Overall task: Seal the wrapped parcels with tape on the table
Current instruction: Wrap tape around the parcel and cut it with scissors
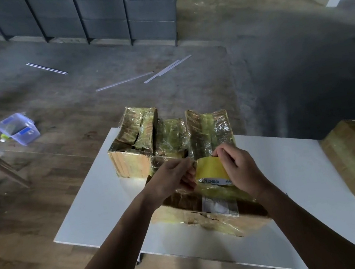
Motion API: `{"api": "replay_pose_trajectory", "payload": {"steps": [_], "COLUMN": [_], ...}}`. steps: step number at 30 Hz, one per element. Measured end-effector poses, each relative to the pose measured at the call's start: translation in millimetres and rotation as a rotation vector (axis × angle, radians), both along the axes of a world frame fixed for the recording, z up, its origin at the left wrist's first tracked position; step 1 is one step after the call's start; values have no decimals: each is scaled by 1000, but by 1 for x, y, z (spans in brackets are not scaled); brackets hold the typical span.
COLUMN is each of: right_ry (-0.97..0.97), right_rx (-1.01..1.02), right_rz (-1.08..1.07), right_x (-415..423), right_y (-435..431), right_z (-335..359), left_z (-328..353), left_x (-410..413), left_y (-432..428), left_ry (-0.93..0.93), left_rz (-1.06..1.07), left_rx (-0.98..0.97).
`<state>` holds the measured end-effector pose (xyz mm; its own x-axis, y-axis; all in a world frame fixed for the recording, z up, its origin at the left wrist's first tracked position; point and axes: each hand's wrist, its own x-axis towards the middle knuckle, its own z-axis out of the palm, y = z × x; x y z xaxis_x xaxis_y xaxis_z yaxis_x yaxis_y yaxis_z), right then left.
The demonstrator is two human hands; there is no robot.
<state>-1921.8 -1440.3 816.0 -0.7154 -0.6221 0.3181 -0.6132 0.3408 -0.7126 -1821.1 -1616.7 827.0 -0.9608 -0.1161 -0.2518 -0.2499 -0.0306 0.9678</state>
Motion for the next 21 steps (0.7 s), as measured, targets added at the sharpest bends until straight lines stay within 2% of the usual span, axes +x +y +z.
{"api": "replay_pose_trajectory", "payload": {"steps": [3, 4, 8, 14, 21], "right_ry": [20, 20, 1, 34, 76], "right_rx": [5, 6, 11, 10, -17], "right_rz": [11, 9, 6, 40, 69], "right_x": [-1, -1, 1, 0, 1], "right_y": [-1, -1, 2, 0, -1], "right_z": [-1, -1, 1, -2, -2], "left_z": [2, 2, -1, 8, 7], "left_x": [-4, -5, -9, -10, -10], "left_y": [5, 7, 1, 2, 0], "left_ry": [57, 65, 4, -1, 11], "left_rz": [-96, -115, -122, -200, -236], "left_rx": [-294, -338, -281, -371, -361]}}
